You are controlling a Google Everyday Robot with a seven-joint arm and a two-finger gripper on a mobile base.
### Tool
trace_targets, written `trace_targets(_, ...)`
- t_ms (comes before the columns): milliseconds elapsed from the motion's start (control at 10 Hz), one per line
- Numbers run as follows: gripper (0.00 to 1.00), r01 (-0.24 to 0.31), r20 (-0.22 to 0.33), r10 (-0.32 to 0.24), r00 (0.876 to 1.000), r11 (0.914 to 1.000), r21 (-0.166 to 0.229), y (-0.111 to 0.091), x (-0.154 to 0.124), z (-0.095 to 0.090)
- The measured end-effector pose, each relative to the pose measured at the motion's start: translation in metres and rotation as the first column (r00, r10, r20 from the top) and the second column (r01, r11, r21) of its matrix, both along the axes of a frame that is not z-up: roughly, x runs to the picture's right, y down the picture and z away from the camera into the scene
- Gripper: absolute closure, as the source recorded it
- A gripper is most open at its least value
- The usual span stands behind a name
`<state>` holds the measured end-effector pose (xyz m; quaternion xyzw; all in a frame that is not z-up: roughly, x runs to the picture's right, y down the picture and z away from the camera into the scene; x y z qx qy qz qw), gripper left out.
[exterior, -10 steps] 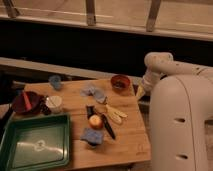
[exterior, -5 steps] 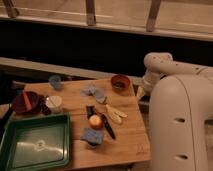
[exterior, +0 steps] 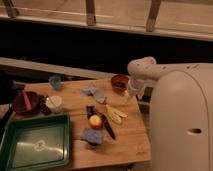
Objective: Place banana in table surface
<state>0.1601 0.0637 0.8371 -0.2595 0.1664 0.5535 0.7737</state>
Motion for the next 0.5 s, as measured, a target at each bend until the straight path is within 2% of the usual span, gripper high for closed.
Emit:
trace_targets(300, 0.38, 0.107, 0.112, -0.106, 0.988, 0.9942, -0.008, 0.023, -0.054, 0.002)
trace_targets(500, 0.38, 0.155, 0.154, -0.148, 0.977, 0.9874, -0.033, 0.038, -0.076, 0.013)
